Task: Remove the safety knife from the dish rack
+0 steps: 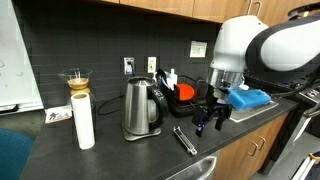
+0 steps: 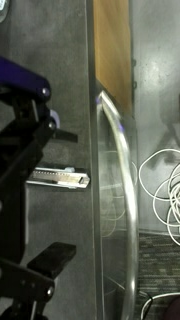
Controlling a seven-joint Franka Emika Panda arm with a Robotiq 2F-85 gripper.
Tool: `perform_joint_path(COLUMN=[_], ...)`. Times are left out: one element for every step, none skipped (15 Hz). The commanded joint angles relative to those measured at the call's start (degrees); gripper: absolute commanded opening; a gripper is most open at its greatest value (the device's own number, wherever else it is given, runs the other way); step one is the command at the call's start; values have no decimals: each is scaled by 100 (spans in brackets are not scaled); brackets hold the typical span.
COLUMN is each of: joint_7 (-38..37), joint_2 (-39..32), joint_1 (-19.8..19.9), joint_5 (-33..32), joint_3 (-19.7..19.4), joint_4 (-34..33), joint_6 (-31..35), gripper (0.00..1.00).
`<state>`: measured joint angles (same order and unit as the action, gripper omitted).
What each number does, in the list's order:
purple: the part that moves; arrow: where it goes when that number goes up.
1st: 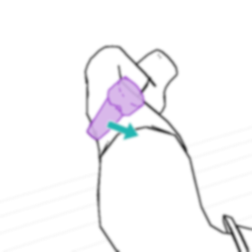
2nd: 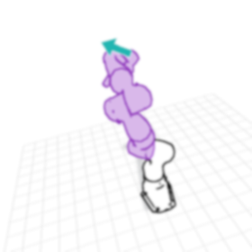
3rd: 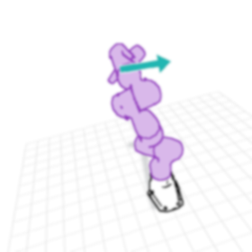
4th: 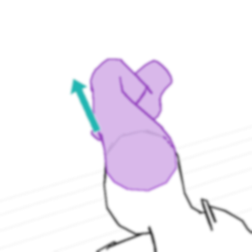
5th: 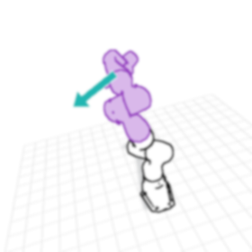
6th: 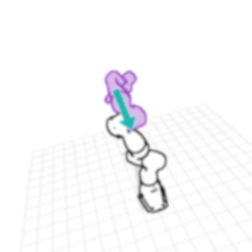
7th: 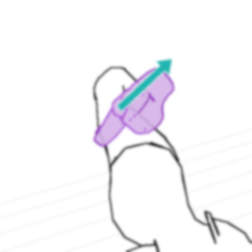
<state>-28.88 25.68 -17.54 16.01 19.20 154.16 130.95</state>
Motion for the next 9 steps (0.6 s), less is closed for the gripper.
perform_joint_path(joint_7=[204,258,322,388,449,518,581,652,718], joint_2=[556,647,721,802,876,944,1008,1083,1166], joint_1=[-13,18,66,89,124,157,191,242,292], joint_5=[27,-4,-28,-40,-55,-74,-91,-126,-165], joint_3=[-90,-126,-186,-225,-275,-315,-357,-407,-450], joint_4=[153,159,145,146,146,139,135,128,126], joint_6=[-429,-519,-591,-656,-723,-794,-855,-938,-1008], gripper=[100,100,100,100,100,100,100,100,100])
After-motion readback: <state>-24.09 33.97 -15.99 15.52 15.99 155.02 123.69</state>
